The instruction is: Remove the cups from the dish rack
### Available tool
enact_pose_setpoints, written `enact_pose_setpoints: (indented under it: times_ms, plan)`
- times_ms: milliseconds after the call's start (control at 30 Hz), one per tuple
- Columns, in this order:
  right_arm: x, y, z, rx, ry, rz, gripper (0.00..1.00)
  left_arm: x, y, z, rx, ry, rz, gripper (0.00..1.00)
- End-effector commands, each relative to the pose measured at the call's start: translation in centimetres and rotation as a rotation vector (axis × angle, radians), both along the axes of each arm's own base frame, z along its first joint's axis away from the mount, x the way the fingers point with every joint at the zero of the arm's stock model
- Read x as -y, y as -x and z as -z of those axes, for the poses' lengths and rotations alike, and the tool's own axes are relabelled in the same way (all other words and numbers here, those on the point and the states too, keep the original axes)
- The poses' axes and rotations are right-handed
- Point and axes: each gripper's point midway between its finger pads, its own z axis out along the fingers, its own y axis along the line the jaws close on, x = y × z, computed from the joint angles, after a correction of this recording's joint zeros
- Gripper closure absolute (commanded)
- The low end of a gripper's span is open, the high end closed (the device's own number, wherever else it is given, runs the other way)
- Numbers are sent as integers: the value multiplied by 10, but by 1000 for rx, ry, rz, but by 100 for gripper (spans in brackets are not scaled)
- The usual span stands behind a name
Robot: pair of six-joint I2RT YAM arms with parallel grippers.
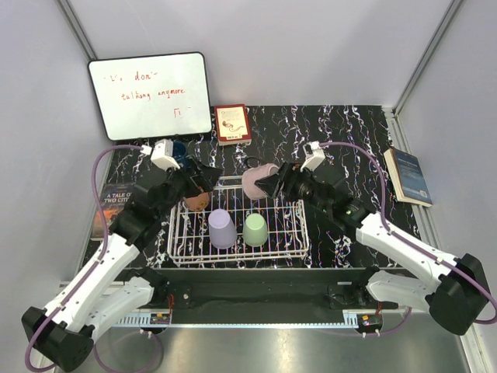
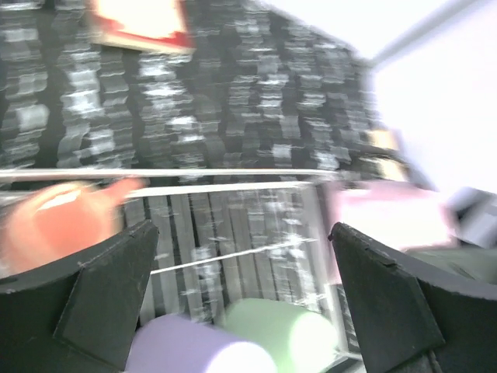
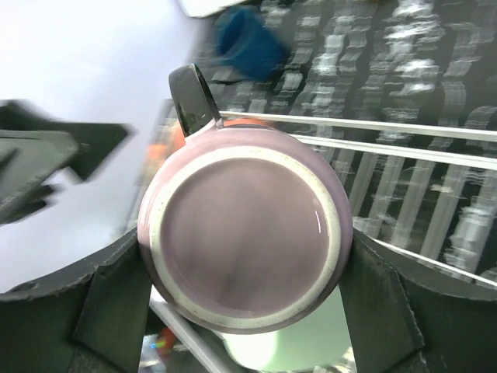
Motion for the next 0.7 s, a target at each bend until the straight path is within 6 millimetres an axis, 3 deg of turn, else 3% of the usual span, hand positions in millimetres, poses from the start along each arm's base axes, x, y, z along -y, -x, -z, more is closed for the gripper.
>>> enact_pose_setpoints:
  times_ms: [0,267,667]
  plan:
    - [-20,32,-119,229,-445,-233,100,50,13,-65,202,223,267,1]
    - [-18,41,-123,230,-540,-305,100,77,29,-76,202,346,440,1]
    - [-30,42,-113,200,-532,-368,100,93,44,-102,266,469,590,3]
